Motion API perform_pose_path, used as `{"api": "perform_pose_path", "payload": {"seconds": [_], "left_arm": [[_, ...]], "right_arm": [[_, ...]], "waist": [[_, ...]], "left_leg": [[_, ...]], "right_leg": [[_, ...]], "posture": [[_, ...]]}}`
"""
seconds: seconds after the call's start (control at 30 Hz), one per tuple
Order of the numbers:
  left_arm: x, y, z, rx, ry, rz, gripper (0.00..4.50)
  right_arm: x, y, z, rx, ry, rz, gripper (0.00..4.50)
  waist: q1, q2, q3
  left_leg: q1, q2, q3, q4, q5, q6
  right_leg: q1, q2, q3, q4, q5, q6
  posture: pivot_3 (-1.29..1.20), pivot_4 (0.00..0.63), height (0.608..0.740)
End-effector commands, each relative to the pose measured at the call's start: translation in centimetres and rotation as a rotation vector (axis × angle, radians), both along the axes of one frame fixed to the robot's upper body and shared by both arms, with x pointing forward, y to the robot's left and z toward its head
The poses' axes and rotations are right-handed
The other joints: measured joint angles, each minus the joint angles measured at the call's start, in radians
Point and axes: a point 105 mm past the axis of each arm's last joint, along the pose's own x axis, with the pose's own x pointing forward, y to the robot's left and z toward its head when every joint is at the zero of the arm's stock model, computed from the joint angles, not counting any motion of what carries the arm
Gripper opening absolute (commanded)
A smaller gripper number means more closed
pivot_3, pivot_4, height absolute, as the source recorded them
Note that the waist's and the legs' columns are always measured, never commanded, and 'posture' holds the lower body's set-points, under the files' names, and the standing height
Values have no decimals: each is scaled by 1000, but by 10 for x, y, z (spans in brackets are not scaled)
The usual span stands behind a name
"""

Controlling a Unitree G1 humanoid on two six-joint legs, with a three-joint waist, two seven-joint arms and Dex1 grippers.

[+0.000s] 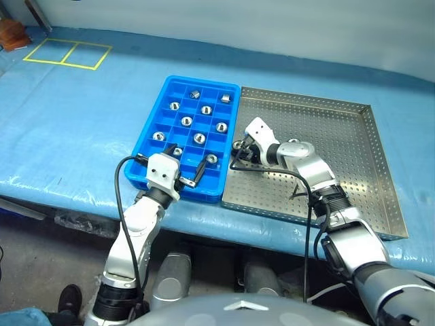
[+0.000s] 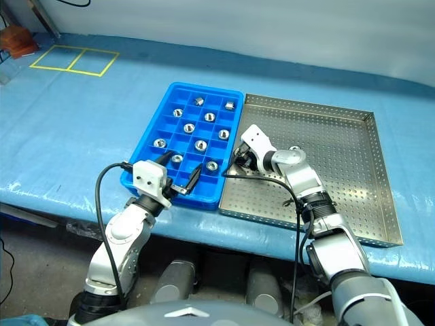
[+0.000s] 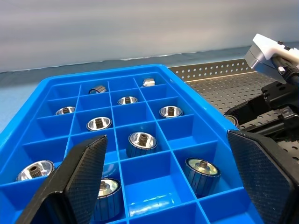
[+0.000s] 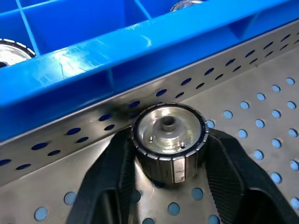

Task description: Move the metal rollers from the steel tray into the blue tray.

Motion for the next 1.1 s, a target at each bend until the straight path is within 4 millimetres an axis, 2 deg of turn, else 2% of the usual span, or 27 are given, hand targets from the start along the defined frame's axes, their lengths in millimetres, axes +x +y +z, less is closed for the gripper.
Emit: {"api": "perform_pose_path", "payload": {"seconds": [0.03, 0.23, 0.27, 0.37, 0.47, 0.6, 0.7, 0.83, 1.0, 1.1], "left_arm": [[-1, -4, 5, -2, -27, -14, 4500], [-1, -5, 6, 0, -27, -18, 4500], [-1, -5, 6, 0, -27, -17, 4500], [-1, 2, 6, -10, -27, 16, 4500], [-2, 7, 6, -26, -23, 41, 4500], [-6, 19, 8, -35, -26, 91, 4500], [-11, 27, 7, -29, -20, 117, 4500], [-24, 39, 6, -21, -11, 149, 4500], [-40, 45, 8, -30, -1, 160, 4500], [-47, 46, 8, -39, 7, 157, 4500]], "right_arm": [[3, -6, 7, 3, -46, -26, 1716], [4, -23, 14, -6, -126, -144, 1716], [4, -25, 19, -16, -160, -162, 1716], [2, -24, 50, 25, -304, -236, 1716], [-7, -13, 74, 79, -386, -250, 1716], [-25, 22, 92, 159, -433, -186, 1716], [-34, 41, 95, 190, -431, -142, 1716], [-43, 72, 85, 215, -382, -65, 1716], [-51, 96, 69, 226, -316, 7, 1716], [-55, 101, 62, 231, -283, 28, 1716]], "waist": [[1, 0, 0], [7, 0, 0], [7, 0, 0], [5, 0, 0], [-2, 0, 0], [-5, 0, 0], [-1, 0, 0], [9, 0, 0], [22, 0, 0], [39, 0, 0]], "left_leg": [[0, 0, 0, 0, 0, 0], [0, 0, 0, 0, 0, 0], [0, 0, 0, 0, 0, 0], [-1, 0, 0, 0, 0, 0], [0, 0, 0, -1, 0, 0], [0, 1, 0, -1, 0, 0], [0, 1, 0, -1, 0, 0], [0, 0, 0, -1, 0, 0], [0, 1, 0, -1, 0, 0], [0, 1, 0, -2, 0, 0]], "right_leg": [[0, 0, 0, 0, 0, 0], [1, 0, 0, 0, 0, 0], [1, 0, 0, 0, 0, 0], [0, 0, 1, 0, 0, 0], [-1, 0, 1, 0, 0, 0], [-1, 0, 1, 0, -1, 0], [-1, 0, 0, 0, -1, -1], [-1, 0, 0, 0, -1, -1], [-1, 0, 0, 0, -1, -1], [-2, 0, 0, 0, -1, -1]], "posture": [[248, 150, 740], [243, 150, 740], [241, 150, 740], [237, 150, 740], [236, 150, 740], [260, 150, 740], [279, 150, 740], [335, 150, 740], [392, 150, 740], [419, 150, 740]]}}
